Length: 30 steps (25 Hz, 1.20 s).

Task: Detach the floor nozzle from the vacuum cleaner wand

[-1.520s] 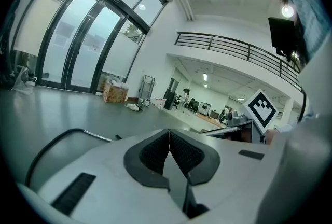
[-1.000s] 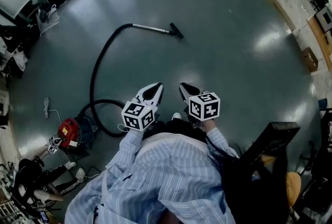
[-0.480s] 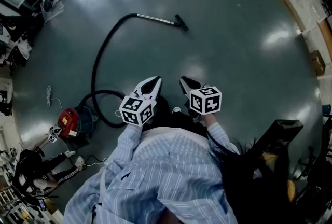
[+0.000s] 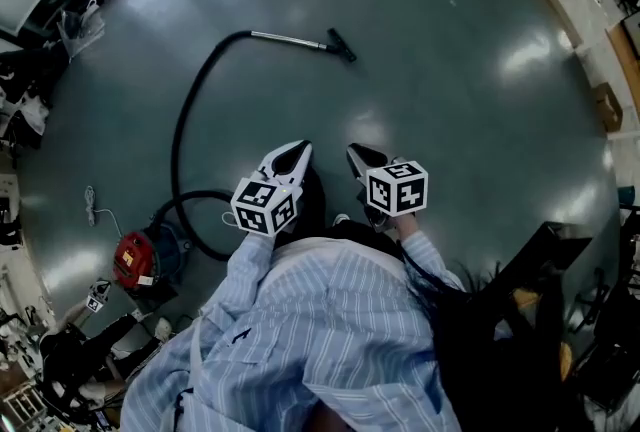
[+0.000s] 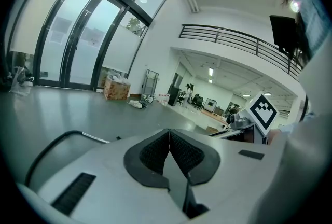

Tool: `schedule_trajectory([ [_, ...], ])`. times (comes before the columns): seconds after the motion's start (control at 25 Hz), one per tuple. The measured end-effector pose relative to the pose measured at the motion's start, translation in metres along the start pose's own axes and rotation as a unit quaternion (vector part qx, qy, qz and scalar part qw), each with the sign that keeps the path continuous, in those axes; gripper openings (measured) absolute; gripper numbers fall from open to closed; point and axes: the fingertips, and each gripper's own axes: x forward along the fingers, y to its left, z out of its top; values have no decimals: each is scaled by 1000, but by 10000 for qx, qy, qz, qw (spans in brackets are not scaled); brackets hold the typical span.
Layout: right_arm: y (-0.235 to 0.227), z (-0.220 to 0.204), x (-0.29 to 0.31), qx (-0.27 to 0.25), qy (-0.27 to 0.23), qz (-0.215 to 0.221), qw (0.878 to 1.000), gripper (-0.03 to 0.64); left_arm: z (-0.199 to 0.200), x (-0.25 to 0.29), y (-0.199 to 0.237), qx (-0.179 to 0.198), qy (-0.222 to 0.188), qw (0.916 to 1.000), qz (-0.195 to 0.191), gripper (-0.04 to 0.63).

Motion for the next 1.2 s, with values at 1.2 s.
schedule_trajectory([
  [1.2, -72, 189, 199, 669, 295, -693, 9949, 28, 127, 145, 233, -424, 360, 9977, -377, 6],
])
